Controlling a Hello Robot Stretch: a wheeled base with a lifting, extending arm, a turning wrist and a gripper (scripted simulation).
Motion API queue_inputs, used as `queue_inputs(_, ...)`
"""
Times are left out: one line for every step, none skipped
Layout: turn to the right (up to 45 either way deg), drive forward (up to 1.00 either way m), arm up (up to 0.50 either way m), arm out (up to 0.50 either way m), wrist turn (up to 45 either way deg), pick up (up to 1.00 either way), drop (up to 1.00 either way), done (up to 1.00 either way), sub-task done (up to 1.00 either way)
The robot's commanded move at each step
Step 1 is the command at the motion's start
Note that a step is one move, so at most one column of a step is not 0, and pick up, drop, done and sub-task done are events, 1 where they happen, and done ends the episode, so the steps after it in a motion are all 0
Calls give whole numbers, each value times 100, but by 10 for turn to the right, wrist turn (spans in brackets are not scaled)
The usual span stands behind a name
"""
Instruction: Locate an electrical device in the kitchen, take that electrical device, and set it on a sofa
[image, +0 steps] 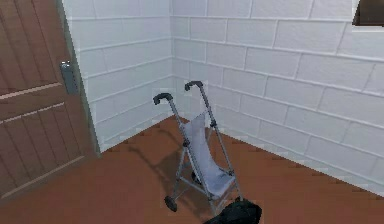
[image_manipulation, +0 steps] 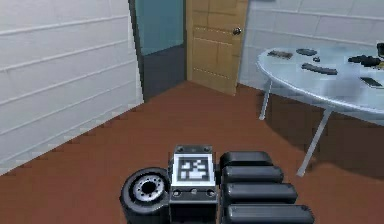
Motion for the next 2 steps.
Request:
queue_inputs(-180, 0, 0, 0, 0, 0, 0, 0, 0)
queue_inputs(180, 0, 0, 0, 0, 0, 0, 0, 0)
